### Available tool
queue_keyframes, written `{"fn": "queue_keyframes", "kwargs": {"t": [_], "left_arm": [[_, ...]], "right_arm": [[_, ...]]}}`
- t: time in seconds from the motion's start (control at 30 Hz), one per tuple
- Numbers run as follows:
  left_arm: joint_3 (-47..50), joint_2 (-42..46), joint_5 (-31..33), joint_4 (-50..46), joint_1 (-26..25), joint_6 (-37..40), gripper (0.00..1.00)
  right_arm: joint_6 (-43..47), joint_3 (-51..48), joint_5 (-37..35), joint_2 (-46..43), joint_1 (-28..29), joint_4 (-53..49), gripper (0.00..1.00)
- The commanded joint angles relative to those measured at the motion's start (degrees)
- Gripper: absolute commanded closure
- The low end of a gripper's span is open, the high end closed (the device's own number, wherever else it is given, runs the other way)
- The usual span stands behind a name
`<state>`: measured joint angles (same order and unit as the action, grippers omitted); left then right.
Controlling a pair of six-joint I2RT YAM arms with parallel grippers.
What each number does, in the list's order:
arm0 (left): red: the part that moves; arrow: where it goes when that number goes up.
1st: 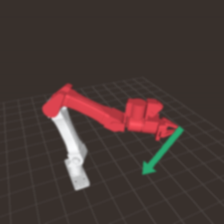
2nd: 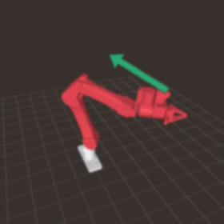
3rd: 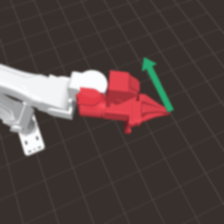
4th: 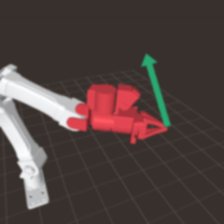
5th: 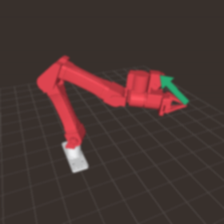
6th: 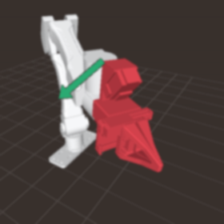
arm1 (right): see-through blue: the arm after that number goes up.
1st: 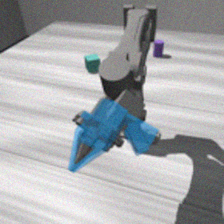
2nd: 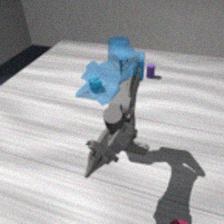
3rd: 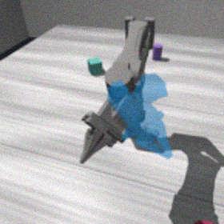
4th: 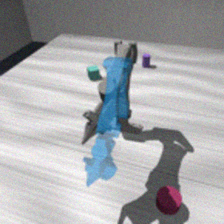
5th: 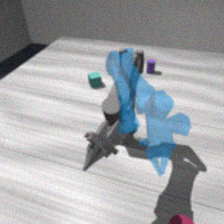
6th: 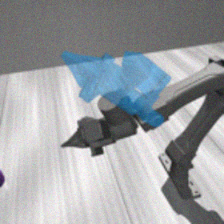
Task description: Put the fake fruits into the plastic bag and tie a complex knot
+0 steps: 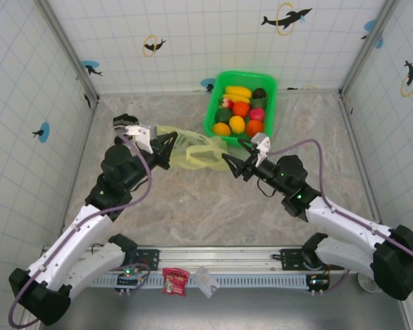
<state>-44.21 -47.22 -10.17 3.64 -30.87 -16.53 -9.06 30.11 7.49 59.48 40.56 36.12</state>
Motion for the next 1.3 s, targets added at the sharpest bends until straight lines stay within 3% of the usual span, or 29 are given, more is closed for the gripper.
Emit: {"fn": "queue_keyframes", "kwargs": {"t": [0.0, 0.1, 0.13, 0.17, 0.3, 0.5, 0.63, 0.83, 1.0, 1.27], "left_arm": [[-3.48, -1.51, 1.76, -6.08, -0.49, 0.55, 1.0], [-5.66, -4.36, -0.24, -7.63, -0.42, 0.63, 1.0], [-6.26, -5.18, -0.44, -7.92, -0.42, 0.63, 1.0], [-6.87, -6.04, -0.38, -8.03, -0.39, 0.42, 1.0], [-8.63, -7.87, 0.24, -7.51, -0.33, -0.78, 1.0], [-10.76, -9.31, 1.34, -6.72, -0.29, -0.78, 1.0], [-11.28, -10.0, 1.02, -6.93, -0.29, -0.78, 1.0], [-11.27, -10.59, 1.77, -7.04, -0.03, -0.85, 1.0], [-13.58, -10.7, 3.07, -7.15, 0.03, -1.55, 1.0], [-14.42, -10.63, 4.53, -6.94, 0.04, -2.31, 1.0]], "right_arm": [[-8.76, 4.65, -4.09, 3.13, -5.63, -5.9, 0.36], [-13.77, 13.1, -15.67, 10.45, -9.13, -17.26, 0.72], [-14.9, 16.08, -17.41, 13.1, -10.64, -21.21, 0.76], [-15.99, 19.8, -17.62, 16.37, -12.81, -25.36, 0.76], [-19.35, 33.3, -24.64, 29.94, -17.77, -40.93, 0.45], [-18.23, 43.26, -21.23, 42.25, -23.03, -45.11, 0.25], [-18.18, 56.14, -27.57, 53.07, -24.01, -54.72, 0.23], [-20.71, 75.45, -32.17, 66.78, -25.12, -69.97, 0.28], [-21.48, 71.27, -37.95, 63.81, -25.75, -70.44, 0.33], [-20.79, 47.97, -41.75, 47.08, -31.22, -63.67, 0.35]]}}
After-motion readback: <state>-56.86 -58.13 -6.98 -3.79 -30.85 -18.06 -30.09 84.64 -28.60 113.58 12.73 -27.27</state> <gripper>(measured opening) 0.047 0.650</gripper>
